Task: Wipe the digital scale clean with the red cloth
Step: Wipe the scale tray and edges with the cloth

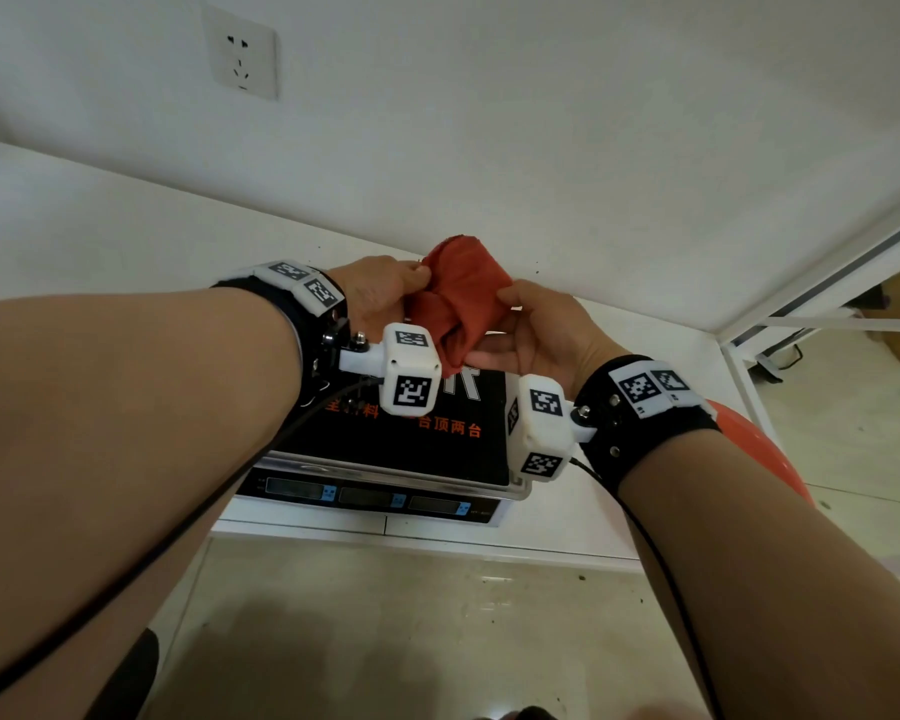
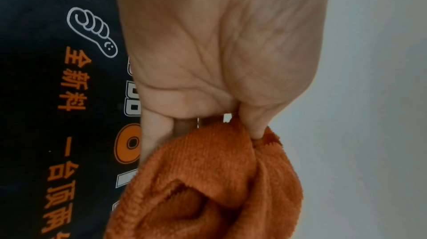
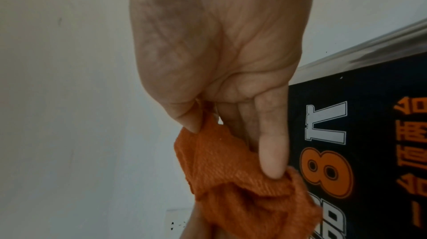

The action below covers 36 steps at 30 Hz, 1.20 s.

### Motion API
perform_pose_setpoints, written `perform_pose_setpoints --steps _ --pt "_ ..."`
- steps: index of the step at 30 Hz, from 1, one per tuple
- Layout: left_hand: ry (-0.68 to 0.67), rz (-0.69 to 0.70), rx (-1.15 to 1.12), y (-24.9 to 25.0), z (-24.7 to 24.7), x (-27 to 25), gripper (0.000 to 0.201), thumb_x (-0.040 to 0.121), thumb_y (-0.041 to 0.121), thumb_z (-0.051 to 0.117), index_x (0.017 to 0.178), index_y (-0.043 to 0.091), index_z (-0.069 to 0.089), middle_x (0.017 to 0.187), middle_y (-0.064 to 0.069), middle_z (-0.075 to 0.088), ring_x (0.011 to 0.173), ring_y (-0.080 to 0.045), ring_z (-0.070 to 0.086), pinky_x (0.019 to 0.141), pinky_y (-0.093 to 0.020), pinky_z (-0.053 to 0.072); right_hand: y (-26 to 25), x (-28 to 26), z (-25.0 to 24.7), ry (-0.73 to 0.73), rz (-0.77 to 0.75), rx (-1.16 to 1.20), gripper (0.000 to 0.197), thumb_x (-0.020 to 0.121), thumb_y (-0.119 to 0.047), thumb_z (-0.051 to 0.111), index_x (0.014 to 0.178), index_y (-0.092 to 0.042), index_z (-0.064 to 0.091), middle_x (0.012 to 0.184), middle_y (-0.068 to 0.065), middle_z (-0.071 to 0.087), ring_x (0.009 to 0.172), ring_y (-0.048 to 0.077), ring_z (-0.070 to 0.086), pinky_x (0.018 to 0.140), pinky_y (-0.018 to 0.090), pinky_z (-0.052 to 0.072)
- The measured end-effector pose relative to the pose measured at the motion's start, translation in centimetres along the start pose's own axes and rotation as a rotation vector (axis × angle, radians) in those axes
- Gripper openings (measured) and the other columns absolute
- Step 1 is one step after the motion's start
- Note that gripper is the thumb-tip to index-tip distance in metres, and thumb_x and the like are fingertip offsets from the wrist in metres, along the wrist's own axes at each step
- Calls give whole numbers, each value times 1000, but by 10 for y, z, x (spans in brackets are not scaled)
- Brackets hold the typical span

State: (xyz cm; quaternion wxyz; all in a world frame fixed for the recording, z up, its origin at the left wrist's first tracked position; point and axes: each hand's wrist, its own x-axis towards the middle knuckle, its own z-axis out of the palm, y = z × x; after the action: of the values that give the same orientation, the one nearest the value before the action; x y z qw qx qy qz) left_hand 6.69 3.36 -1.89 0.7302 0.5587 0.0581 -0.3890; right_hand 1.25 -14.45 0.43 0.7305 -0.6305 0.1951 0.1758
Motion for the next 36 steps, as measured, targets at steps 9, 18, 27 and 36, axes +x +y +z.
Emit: perform_pose_setpoints --steps 9,18,27,36 --pt "-159 -11 -62 -5 1 -1 39 96 24 49 131 7 49 126 -18 60 113 -34 58 98 -54 43 0 1 2 48 -28 -192 17 103 -18 51 114 -7 57 98 17 70 69 29 74 55 33 61" --pt "-95 32 -6 -4 3 0 43 96 18 48 137 5 42 133 -20 54 123 -36 53 103 -54 41 0 4 -4 205 -107 -258 7 97 -11 61 103 -13 57 100 11 69 78 23 71 62 32 62" --pt "-104 49 -25 -4 11 0 41 94 17 53 133 5 48 125 -20 59 114 -37 58 94 -53 48 9 2 2 87 -115 -286 41 87 -26 77 120 -9 60 108 12 75 92 25 76 78 42 63" --pt "-105 32 -75 -10 4 -1 38 96 27 47 129 8 49 122 -21 60 110 -37 60 92 -54 48 9 8 -4 176 -45 -178 6 96 -7 63 98 -2 64 88 16 72 74 25 73 60 33 61"
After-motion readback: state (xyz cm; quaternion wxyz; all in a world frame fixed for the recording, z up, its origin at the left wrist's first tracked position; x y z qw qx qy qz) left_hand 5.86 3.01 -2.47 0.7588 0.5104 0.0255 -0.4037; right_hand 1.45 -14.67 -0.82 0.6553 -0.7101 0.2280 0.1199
